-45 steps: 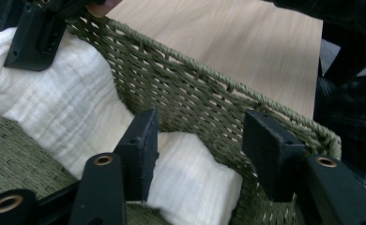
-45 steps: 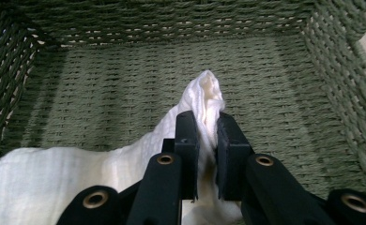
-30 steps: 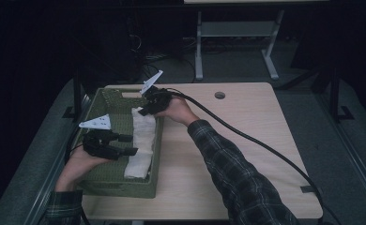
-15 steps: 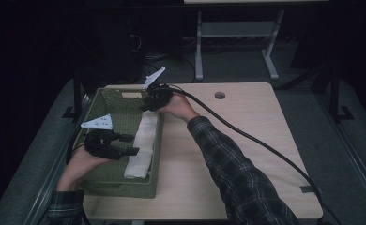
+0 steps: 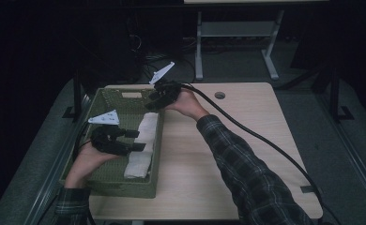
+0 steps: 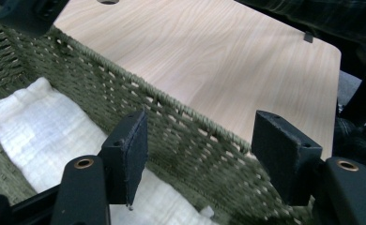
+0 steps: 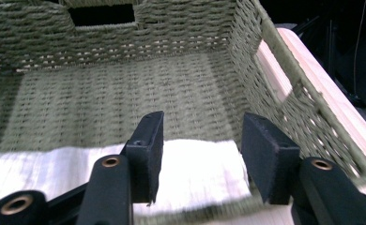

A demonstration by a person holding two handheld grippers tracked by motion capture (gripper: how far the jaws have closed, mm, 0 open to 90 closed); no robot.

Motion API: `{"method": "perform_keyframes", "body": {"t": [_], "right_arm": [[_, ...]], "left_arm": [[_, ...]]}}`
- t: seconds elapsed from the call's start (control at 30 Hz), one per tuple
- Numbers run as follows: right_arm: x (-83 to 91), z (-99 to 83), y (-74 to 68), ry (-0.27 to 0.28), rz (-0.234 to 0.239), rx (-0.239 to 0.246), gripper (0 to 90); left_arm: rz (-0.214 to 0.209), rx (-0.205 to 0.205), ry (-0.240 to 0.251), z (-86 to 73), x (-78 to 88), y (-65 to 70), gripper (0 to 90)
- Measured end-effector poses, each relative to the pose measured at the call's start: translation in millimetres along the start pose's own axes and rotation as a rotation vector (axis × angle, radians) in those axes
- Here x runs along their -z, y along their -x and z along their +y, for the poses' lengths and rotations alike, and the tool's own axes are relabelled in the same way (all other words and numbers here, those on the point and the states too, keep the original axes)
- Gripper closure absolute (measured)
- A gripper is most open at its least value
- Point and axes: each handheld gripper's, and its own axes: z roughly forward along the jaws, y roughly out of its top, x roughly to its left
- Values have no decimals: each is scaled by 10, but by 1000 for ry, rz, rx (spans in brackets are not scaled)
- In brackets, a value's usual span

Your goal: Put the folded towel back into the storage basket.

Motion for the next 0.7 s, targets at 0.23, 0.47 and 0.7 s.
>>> {"method": "perform_keyframes", "body": {"t": [0.23,0.47,0.7], "right_arm": [[266,-104,32,5,-3,-22,464],[544,-245,61,25,-15,-26,427],[808,-443,103,38,-40,-34,384]], "left_arm": [[17,8,12,146,-121,85,343],[41,4,19,305,-296,199,309],[61,9,24,427,-500,318,249]]}}
